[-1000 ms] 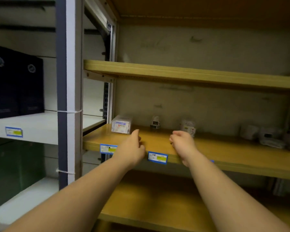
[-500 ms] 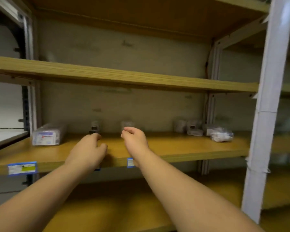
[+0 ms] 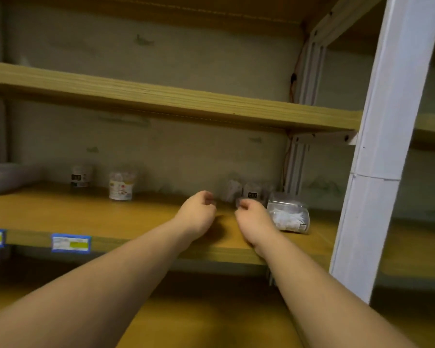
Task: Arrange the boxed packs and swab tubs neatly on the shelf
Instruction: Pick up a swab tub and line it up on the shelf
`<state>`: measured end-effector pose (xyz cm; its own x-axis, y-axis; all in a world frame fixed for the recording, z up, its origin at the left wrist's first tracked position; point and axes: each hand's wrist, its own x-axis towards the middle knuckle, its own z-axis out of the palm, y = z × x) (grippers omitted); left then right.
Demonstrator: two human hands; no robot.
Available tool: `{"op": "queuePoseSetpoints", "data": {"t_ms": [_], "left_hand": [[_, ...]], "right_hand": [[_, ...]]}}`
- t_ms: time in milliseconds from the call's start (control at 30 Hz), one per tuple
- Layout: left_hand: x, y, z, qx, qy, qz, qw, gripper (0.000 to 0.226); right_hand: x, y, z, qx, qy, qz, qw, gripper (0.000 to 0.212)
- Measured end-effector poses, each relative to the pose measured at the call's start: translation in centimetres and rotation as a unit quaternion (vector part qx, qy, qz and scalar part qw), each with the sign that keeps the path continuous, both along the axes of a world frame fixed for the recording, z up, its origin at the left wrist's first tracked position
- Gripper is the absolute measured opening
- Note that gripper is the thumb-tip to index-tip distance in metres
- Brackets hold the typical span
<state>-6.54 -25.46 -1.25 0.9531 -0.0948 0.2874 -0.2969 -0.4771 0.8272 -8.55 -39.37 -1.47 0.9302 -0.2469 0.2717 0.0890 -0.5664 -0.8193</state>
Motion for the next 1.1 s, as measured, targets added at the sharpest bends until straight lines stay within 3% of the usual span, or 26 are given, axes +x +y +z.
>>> {"op": "queuePoseSetpoints", "data": {"t_ms": [133, 567, 700, 833, 933, 1100], "left_hand": [[1.1, -1.1, -0.5, -0.048, 0.063, 0.035, 0.996, 0.038], [-0.1, -0.8, -0.9, -0.041, 0.049, 0.04, 0.997, 0.014], [0.4, -1.0, -0.7, -0.006, 0.069, 0.045, 0.997, 0.02], [3.0, -1.8, 0.1, 0.072, 0.105, 0.047, 0.991, 0.049], [6.3, -2.7, 0.1, 0.093, 0.099, 0.024, 0.99, 0.062], [11.5, -3.3, 0.2, 0.101, 0.037, -0.021, 0.994, 0.053]], "right_hand": [[0.9, -1.0, -0.3, 0.042, 0.014, 0.047, 0.998, 0.05], [-0.3, -1.6, -0.7, 0.033, 0.023, 0.102, 0.994, 0.058], [-0.4, -1.4, -0.1, 0.02, 0.05, 0.118, 0.992, 0.059], [1.8, -0.8, 2.4, -0.037, 0.149, 0.141, 0.978, 0.045], [5.0, -0.2, 3.3, -0.033, 0.156, 0.122, 0.98, 0.042], [11.2, 1.5, 2.4, 0.032, 0.143, 0.046, 0.988, 0.042]]}}
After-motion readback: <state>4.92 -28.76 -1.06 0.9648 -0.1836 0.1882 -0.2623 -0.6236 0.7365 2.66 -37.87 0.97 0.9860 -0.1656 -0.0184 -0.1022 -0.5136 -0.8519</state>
